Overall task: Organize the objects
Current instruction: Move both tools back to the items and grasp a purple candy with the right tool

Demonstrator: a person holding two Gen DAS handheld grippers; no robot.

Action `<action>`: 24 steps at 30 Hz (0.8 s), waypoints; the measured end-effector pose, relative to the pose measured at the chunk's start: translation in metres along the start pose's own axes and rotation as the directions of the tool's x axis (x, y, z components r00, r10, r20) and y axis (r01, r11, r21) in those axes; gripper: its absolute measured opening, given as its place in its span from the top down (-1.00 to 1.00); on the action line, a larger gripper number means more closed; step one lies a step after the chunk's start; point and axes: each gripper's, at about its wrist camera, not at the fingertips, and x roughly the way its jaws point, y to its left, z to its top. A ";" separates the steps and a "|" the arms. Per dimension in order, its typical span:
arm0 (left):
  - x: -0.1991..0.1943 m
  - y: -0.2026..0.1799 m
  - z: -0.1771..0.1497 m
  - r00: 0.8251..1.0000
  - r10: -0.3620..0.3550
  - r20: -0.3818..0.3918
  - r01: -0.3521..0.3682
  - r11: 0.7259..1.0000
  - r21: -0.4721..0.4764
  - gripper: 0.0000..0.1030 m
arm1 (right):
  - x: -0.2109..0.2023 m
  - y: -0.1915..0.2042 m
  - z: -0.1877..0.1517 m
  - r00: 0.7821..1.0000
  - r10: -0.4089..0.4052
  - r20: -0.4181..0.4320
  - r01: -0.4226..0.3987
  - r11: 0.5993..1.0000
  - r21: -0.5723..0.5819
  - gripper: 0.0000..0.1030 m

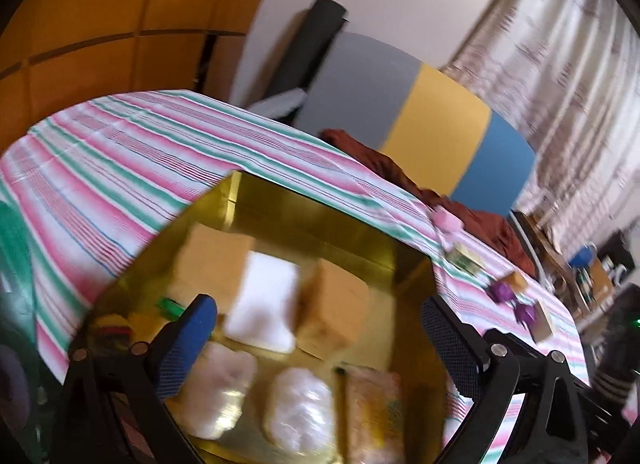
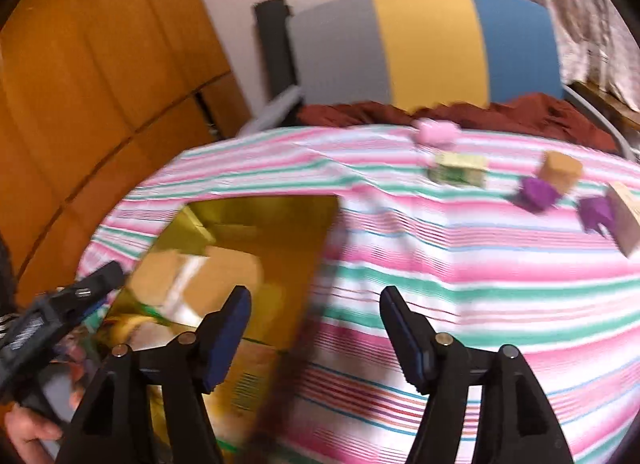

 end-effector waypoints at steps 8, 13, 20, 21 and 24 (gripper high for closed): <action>0.001 -0.039 -0.019 0.994 -0.096 -0.054 0.101 0.991 0.086 -1.00 | 0.004 -0.075 -0.029 0.986 -0.145 -0.080 0.152 0.985 0.084 -0.36; 0.001 -0.073 -0.034 0.991 -0.115 -0.073 0.126 0.978 0.164 -1.00 | -0.014 -0.119 -0.046 0.984 -0.176 -0.039 0.179 0.975 0.134 -0.36; 0.011 -0.133 -0.066 0.975 -0.151 -0.160 0.187 0.952 0.240 -1.00 | -0.020 -0.180 -0.033 0.948 -0.317 -0.030 0.317 0.933 0.170 -0.36; 0.013 -0.140 -0.071 0.973 -0.155 -0.171 0.195 0.949 0.248 -1.00 | -0.022 -0.190 -0.026 0.942 -0.336 -0.014 0.333 0.926 0.177 -0.36; 0.018 -0.161 -0.084 0.967 -0.159 -0.201 0.211 0.939 0.271 -1.00 | -0.022 -0.216 -0.008 0.932 -0.361 0.016 0.352 0.916 0.195 -0.36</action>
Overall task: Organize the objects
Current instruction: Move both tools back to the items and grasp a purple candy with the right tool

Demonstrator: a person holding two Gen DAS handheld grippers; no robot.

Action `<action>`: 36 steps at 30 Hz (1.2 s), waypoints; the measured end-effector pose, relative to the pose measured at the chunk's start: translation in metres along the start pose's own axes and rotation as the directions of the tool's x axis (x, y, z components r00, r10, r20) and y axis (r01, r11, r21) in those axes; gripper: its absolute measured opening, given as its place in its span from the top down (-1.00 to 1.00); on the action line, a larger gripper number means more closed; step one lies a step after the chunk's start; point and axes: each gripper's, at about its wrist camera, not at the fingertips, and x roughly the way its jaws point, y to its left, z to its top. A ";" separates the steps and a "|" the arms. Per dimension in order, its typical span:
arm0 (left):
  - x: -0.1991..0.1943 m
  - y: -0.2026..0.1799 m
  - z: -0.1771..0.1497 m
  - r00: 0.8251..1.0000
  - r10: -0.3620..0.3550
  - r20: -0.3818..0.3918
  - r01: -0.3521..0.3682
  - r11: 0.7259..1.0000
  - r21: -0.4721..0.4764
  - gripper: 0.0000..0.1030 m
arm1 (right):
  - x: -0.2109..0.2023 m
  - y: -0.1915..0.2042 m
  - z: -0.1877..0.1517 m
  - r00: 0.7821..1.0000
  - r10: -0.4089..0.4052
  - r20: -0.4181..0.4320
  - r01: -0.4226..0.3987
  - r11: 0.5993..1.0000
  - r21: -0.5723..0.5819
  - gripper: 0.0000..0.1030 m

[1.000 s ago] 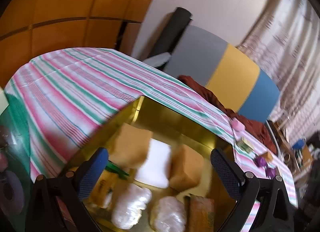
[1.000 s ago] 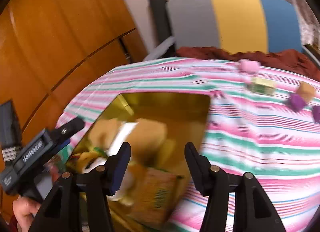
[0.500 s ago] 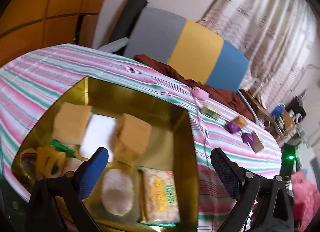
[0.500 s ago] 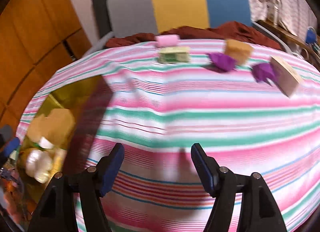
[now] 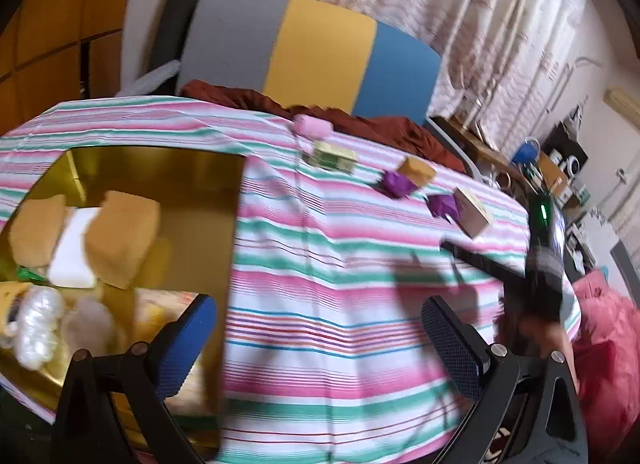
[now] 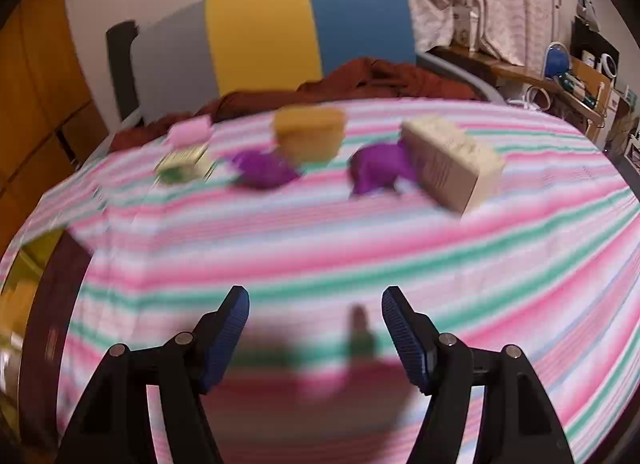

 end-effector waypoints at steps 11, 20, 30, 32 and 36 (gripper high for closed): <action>0.025 -0.025 -0.008 0.997 0.022 -0.069 -0.020 0.999 0.030 -1.00 | 0.058 -0.039 0.075 0.993 -0.101 0.061 0.102 0.995 -0.014 -0.21; 0.045 -0.032 -0.007 0.994 0.028 -0.108 -0.024 0.999 0.036 -1.00 | 0.099 -0.038 0.085 0.990 -0.132 0.042 0.135 0.987 -0.086 -0.20; 0.059 -0.051 -0.004 0.992 0.019 -0.128 -0.012 0.998 0.057 -1.00 | 0.106 -0.031 0.087 0.990 -0.134 0.040 0.138 0.982 -0.132 -0.01; 0.058 -0.054 -0.003 0.991 0.011 -0.130 -0.004 0.998 0.056 -1.00 | 0.105 -0.030 0.087 0.991 -0.124 0.041 0.128 0.982 -0.140 -0.05; 0.055 -0.057 -0.004 0.993 0.014 -0.119 -0.006 0.998 0.065 -1.00 | 0.114 -0.031 0.088 0.982 -0.191 0.005 0.190 0.971 -0.146 -0.15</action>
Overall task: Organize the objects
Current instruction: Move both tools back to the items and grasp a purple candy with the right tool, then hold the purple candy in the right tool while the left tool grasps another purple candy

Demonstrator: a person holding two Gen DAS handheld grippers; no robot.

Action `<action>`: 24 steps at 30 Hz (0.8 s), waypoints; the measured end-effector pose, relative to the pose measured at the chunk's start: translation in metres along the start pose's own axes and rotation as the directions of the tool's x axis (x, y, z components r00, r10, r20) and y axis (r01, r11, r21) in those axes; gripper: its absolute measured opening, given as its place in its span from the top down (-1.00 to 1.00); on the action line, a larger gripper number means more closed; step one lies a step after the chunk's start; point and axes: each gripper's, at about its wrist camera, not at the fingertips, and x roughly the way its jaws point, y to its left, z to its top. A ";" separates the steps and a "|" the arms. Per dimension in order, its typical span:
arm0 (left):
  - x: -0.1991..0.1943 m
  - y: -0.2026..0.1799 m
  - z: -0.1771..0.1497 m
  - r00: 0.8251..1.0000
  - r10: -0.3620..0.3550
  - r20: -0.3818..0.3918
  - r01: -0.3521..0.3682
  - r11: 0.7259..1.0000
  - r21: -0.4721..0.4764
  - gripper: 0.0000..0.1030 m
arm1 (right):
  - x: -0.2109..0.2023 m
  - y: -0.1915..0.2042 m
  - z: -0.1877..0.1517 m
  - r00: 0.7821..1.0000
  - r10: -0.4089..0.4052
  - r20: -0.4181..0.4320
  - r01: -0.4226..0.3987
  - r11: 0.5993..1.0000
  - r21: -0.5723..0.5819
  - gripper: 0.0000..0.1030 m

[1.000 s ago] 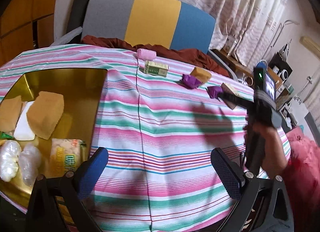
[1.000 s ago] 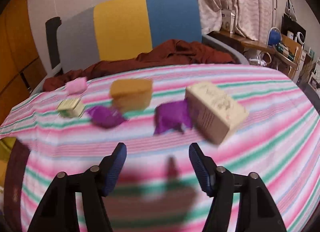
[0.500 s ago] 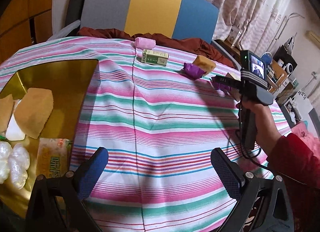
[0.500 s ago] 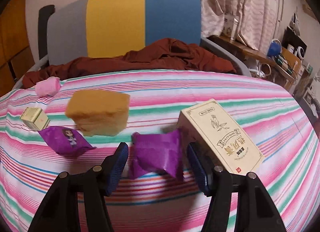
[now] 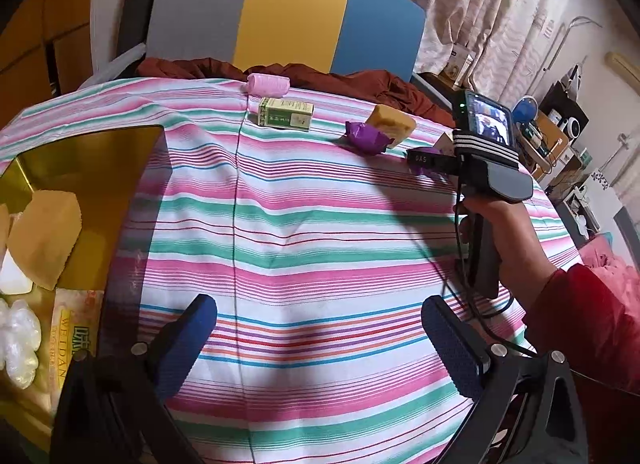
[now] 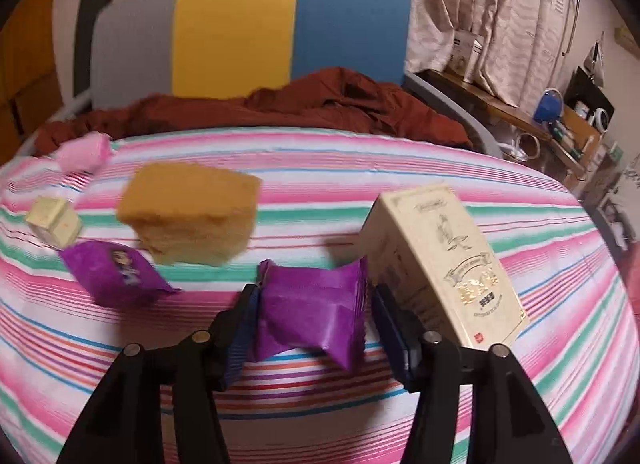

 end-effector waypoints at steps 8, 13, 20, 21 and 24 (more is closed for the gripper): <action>0.008 0.006 0.003 1.000 0.004 -0.021 -0.005 0.999 -0.043 -1.00 | -0.007 0.003 -0.003 0.998 0.048 0.031 -0.047 0.999 -0.024 0.07; 0.012 0.008 0.011 1.000 0.009 -0.009 -0.010 0.998 -0.064 -1.00 | -0.021 -0.010 -0.019 0.991 0.126 0.054 -0.129 0.990 0.052 0.09; 0.037 -0.001 0.038 1.000 0.013 0.003 -0.013 0.998 -0.066 -1.00 | -0.046 -0.019 -0.041 0.971 0.215 0.100 -0.225 0.970 0.096 0.09; 0.042 -0.004 0.043 1.000 0.017 0.008 -0.016 0.998 -0.065 -1.00 | -0.050 -0.019 -0.046 0.969 0.224 0.102 -0.234 0.967 0.102 0.09; 0.058 -0.013 0.062 0.999 0.028 0.026 -0.026 0.998 -0.064 -1.00 | -0.057 -0.021 -0.056 0.965 0.238 0.110 -0.251 0.960 0.123 0.09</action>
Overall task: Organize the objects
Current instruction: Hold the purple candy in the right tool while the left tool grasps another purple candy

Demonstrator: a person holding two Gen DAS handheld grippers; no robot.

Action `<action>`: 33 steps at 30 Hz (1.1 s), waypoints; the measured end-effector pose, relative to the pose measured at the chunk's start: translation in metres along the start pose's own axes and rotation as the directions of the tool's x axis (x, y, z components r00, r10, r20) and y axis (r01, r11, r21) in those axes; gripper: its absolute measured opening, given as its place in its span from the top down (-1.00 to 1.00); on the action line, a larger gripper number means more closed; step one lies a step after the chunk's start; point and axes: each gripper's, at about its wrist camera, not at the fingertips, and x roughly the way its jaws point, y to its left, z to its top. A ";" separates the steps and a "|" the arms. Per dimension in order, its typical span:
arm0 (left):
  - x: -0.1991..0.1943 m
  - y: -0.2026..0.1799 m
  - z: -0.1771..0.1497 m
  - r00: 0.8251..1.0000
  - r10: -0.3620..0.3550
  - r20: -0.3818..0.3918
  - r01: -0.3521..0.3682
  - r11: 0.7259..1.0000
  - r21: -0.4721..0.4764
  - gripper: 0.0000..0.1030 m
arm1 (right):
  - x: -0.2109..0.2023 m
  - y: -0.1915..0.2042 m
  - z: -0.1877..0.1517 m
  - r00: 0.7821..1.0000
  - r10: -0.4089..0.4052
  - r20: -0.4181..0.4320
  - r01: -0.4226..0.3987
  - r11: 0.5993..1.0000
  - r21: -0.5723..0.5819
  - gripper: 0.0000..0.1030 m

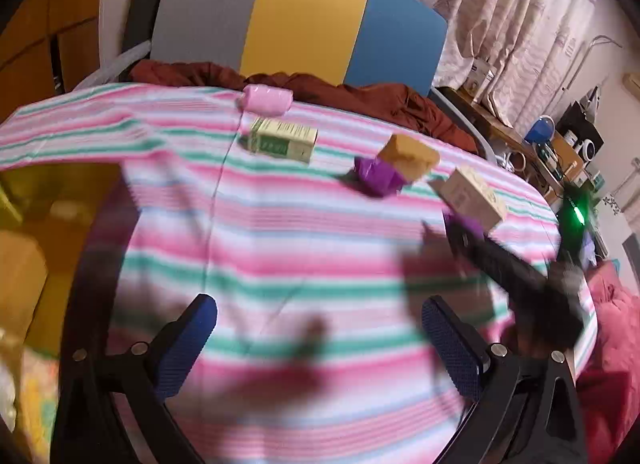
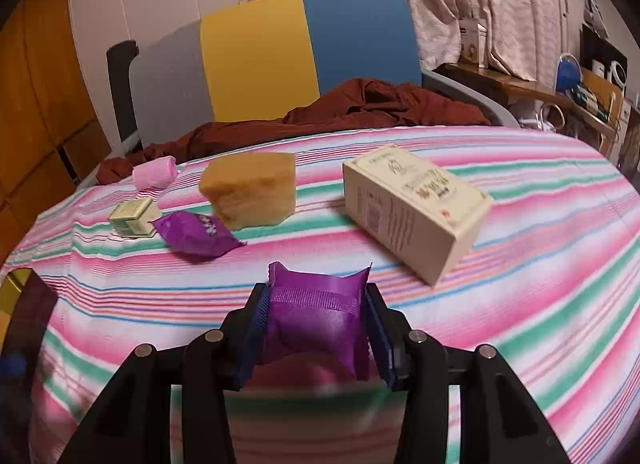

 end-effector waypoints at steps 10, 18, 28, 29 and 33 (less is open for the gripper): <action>0.085 -0.049 0.063 0.996 0.069 0.055 -0.075 0.992 0.104 -1.00 | -0.003 -0.010 -0.010 1.000 -0.028 -0.001 0.028 0.997 0.068 0.08; 0.131 -0.067 0.082 0.989 0.115 0.097 -0.130 0.977 0.171 -1.00 | -0.003 -0.016 -0.011 0.999 -0.040 0.007 0.039 0.994 0.102 0.08; 0.145 -0.072 0.079 0.998 0.035 0.056 -0.047 0.974 0.220 -0.13 | -0.002 -0.009 -0.011 0.998 -0.066 0.009 0.066 0.995 0.069 0.08; 0.144 -0.072 0.078 0.998 0.032 0.058 -0.044 0.974 0.221 -0.09 | -0.003 -0.009 -0.012 0.998 -0.067 0.009 0.066 0.995 0.069 0.08; 0.137 -0.070 0.073 0.997 0.026 0.071 -0.041 0.973 0.226 -0.01 | -0.003 -0.010 -0.012 0.998 -0.068 0.013 0.067 0.995 0.073 0.08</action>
